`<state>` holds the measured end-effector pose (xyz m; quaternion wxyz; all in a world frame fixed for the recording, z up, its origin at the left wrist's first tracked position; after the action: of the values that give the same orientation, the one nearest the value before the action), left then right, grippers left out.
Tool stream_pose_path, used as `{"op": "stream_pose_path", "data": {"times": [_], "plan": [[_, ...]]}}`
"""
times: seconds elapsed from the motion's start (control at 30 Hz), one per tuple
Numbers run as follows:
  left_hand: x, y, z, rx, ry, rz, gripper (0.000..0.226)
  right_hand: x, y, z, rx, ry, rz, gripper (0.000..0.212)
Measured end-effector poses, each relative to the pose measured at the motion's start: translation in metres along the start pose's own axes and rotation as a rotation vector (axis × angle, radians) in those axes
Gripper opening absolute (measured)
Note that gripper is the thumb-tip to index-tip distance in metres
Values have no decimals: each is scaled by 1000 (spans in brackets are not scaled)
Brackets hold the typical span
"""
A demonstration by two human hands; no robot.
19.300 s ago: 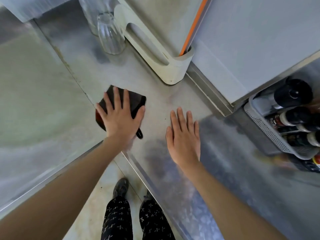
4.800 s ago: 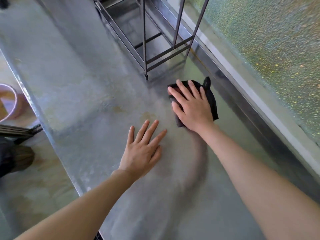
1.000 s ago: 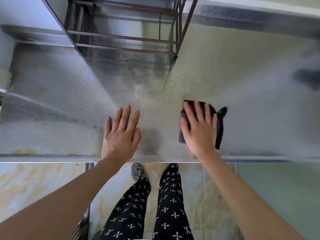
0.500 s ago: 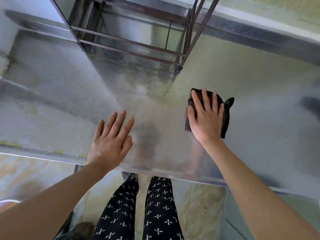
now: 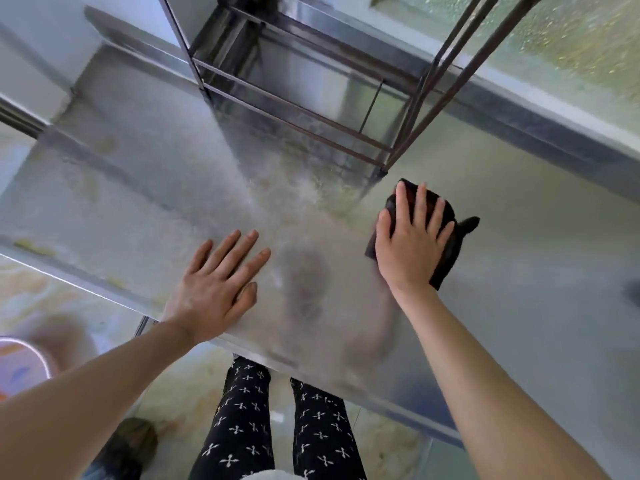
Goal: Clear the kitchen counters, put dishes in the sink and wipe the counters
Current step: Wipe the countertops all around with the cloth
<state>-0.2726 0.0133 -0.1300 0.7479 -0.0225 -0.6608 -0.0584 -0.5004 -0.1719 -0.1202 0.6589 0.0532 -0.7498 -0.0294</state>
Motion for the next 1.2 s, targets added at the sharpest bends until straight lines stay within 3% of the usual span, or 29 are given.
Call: {"op": "stream_pose_path", "data": {"times": [0.07,0.17,0.23,0.3,0.47,0.67,0.83,1.03,1.2], "plan": [[1,-1,1,-2,1,-25,51,-4,18,-29,86,-25,13,51],[2,0,1,2,5,-36,51,-14,59,-68,494,-7,-36,50],[2,0,0,3,4,-33,52,-16,57,-70,652,-1,-68,50],[2,1,0,7,4,-31,53,-15,38,-62,627,21,-39,50],[3,1,0,8,26,-7,53,-13,27,-74,234,-42,67,49],[3,3,-1,-5,47,-39,52,-21,60,-101,716,-28,-43,48],[7,0,1,-12,94,-36,50,-16,27,-105,392,1,22,48],[9,1,0,-21,182,-101,49,-14,34,-108,271,-33,118,45],[21,0,-5,-48,303,-126,47,-4,65,-105,4,6,143,47]]}}
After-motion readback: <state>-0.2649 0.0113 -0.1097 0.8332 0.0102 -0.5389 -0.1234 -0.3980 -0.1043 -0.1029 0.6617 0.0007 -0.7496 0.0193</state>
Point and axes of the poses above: each hand's wrist, its own y-axis away from the middle knuckle, its own x-axis out of the back of the hand, z = x × y, the point moved 3 cm from there along -y, towards the middle knuckle, and after that the axes turned 7 degrees about -x, right-handed, at the moved point
